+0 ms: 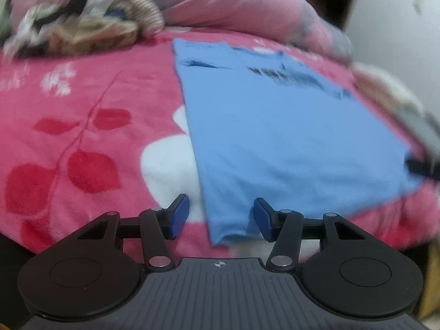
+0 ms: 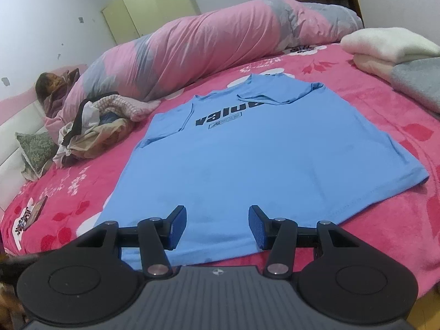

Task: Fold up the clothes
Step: 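Move both open tools down to the light-blue T-shirt hem edge, then close both tools on the T-shirt hem edge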

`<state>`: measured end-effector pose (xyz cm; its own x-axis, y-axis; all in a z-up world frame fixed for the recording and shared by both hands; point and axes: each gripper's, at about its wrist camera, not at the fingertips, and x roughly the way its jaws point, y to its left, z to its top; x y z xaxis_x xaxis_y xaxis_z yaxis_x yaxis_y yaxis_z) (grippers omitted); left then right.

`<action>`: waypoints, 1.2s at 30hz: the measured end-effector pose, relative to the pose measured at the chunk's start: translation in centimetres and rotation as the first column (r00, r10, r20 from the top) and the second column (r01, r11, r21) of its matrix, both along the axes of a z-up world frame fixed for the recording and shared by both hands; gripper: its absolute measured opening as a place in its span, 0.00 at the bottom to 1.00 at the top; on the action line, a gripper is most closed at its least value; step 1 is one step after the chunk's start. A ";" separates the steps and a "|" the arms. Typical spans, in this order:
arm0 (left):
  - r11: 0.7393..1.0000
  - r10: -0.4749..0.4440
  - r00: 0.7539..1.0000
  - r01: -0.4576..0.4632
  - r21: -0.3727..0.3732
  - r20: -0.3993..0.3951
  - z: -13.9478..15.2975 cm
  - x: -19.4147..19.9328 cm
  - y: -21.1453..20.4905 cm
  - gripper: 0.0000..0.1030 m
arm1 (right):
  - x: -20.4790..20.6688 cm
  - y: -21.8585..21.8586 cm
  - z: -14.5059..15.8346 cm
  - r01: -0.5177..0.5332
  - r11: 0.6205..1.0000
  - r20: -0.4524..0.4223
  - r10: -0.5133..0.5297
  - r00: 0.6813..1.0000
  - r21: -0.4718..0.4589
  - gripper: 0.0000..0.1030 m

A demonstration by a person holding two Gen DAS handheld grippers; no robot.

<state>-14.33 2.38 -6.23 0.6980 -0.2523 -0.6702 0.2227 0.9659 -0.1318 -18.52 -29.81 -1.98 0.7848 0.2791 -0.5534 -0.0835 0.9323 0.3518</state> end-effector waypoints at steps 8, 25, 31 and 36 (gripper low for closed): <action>1.000 -0.022 0.999 0.022 -0.004 -0.023 0.6 -1.9 0.6 0.47 | 0.1 0.0 -0.3 0.001 1.000 -0.012 0.000 1.000 0.012 0.51; 0.982 0.065 0.996 -0.076 -0.171 -0.067 0.8 0.3 1.9 0.03 | 0.5 -0.7 -2.2 -0.060 0.902 -0.090 0.109 0.990 0.427 0.52; 0.922 0.073 0.987 -0.122 -0.367 -0.146 1.7 1.0 3.9 0.02 | 3.2 1.7 -6.9 -0.016 0.646 -0.230 0.294 0.928 0.763 0.52; 0.869 0.075 0.979 -0.156 -0.469 -0.187 1.9 1.4 5.1 0.02 | 4.9 5.0 -11.3 0.110 0.421 -0.294 0.403 0.867 0.900 0.52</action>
<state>-12.96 7.51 -4.32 0.6376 -0.4948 -0.5905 0.0504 0.7917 -0.6089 -13.59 -24.77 -13.26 0.4416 0.8833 -0.1572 0.2014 0.0732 0.9768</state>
